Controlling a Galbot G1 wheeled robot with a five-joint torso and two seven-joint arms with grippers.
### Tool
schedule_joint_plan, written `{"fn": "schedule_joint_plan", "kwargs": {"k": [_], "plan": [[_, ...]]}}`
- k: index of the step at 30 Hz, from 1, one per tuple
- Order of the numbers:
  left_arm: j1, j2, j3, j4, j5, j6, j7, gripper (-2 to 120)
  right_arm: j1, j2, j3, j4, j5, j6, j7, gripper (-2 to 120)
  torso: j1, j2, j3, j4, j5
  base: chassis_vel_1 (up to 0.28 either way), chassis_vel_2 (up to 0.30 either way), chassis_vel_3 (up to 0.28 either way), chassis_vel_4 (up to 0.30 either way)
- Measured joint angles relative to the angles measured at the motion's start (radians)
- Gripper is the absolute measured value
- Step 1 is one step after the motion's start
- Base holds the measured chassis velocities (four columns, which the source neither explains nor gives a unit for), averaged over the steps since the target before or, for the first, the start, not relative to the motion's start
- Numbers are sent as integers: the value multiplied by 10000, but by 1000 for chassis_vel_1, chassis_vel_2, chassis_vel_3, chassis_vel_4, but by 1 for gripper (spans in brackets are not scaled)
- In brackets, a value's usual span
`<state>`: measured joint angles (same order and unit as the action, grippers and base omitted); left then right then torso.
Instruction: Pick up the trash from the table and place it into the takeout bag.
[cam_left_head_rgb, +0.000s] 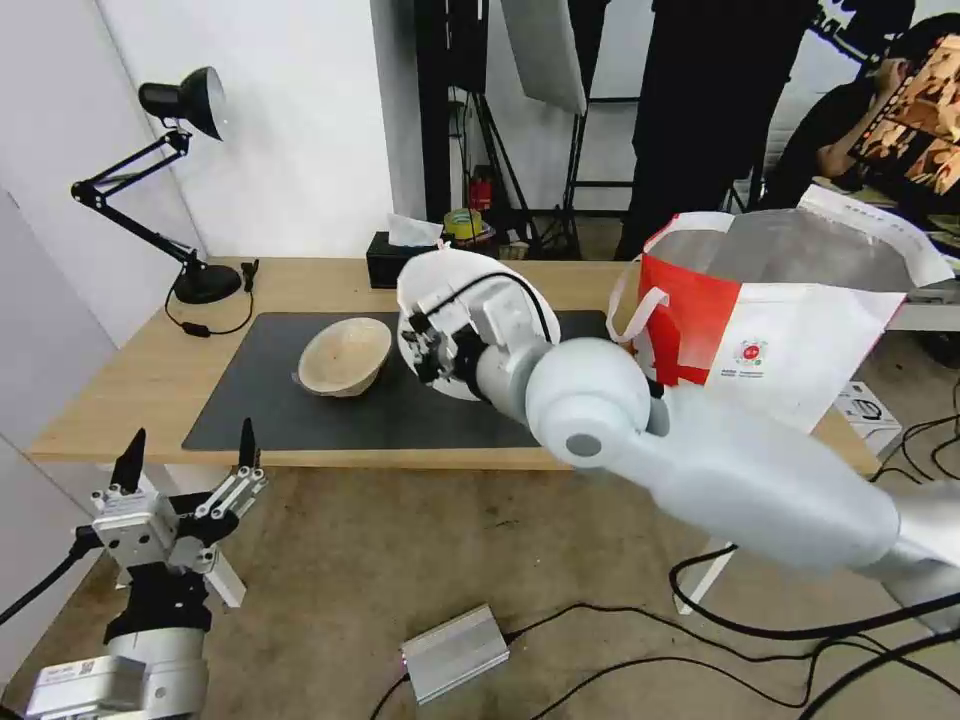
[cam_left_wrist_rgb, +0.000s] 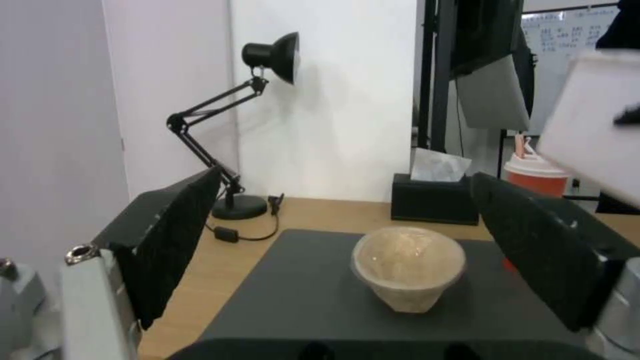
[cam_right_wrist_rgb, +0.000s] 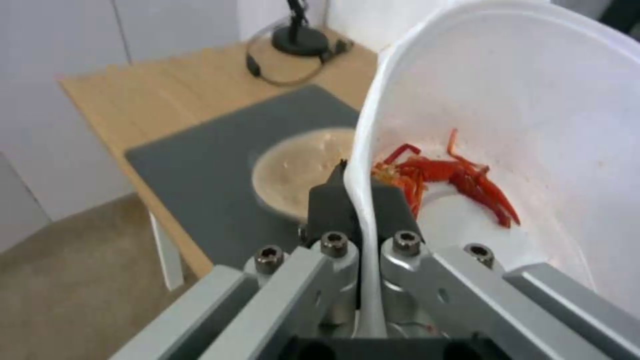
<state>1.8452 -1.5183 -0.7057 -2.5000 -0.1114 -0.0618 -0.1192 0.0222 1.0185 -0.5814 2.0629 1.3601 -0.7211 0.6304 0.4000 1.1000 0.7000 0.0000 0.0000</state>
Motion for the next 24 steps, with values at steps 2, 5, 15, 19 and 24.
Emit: {"fn": "schedule_joint_plan", "kwargs": {"k": [2, 5, 15, 19, 24], "plan": [[-9, 3, -4, 0, -13, 0, -3, 100, 252, -43, -35, -4, 125, 0, -136, 0, 0, 0, 0, 0, -1, 0, 0, 0, 0], [-43, 27, -13, 0, -39, 4, -8, 100, 1042, -113, -87, -69, 459, -1, -393, 0, 0, 0, 1, -1, 0, 0, 0, 0, 0], [-96, 60, -23, 0, -106, 5, -122, 100, 2645, -386, -1, -170, 1304, -1, -466, 0, 0, 0, 0, 0, 0, 0, 0, 0, 0], [-99, 70, -40, 0, -178, 5, -143, 100, 2998, -536, 126, -321, 1386, -3, -523, 0, 0, 0, 0, 0, 1, 0, 0, 0, 0], [-149, 101, -143, 0, -277, 1, -149, 100, 3627, -880, 381, -623, 1725, -3, -748, 0, 0, 0, 1, 0, 1, 0, 0, 0, 0]]}}
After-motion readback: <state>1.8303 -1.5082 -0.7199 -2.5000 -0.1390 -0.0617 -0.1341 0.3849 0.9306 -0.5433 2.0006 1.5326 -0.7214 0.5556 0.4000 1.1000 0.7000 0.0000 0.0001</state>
